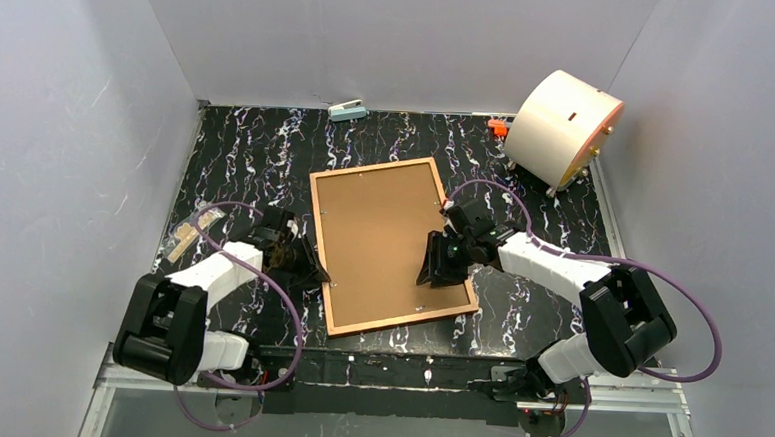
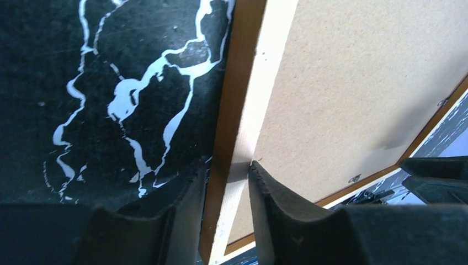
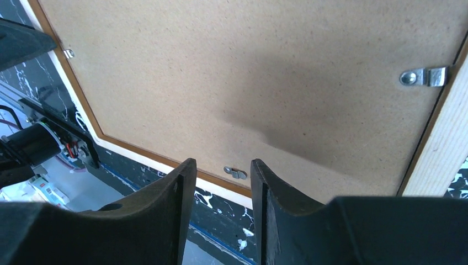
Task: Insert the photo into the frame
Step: Install the photo frame at the center of the board.
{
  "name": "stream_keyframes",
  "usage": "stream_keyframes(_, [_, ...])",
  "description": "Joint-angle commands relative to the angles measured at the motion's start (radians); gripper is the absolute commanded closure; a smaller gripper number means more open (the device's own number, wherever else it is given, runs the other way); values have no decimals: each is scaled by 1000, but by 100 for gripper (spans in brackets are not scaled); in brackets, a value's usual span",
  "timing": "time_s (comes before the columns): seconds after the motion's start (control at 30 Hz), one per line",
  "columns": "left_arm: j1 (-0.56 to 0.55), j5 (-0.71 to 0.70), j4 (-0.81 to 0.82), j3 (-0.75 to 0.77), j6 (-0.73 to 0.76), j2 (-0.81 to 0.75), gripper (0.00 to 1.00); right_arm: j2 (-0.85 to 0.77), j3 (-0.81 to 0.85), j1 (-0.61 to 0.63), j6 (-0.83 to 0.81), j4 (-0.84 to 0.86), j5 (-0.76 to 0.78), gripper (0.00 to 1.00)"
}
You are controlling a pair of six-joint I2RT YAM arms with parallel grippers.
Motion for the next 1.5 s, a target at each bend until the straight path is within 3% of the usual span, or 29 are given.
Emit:
stream_keyframes(0.0, [-5, -61, 4, 42, 31, 41, 70, -28, -12, 6, 21, 31, -30, 51])
stream_keyframes(0.37, [-6, -156, -6, 168, 79, 158, 95, -17, -12, 6, 24, 58, -45, 52])
stream_keyframes(0.57, [-5, -217, -51, 287, 125, 243, 96, 43, 24, 6, 1, 68, -49, 52])
stream_keyframes(0.7, [-2, -259, -90, 335, 146, 262, 87, 93, 56, 7, -18, 74, -63, 52])
stream_keyframes(1.07, [-3, -266, -150, 269, 138, 136, 30, 164, 99, 18, -41, 96, -122, 54])
stream_keyframes(1.2, [-3, -175, -159, 214, 149, 65, 29, 211, 130, 32, -44, 100, -139, 57])
stream_keyframes(1.47, [-5, -63, -187, 121, 164, -1, 43, 258, 161, 63, -43, 80, -141, 59])
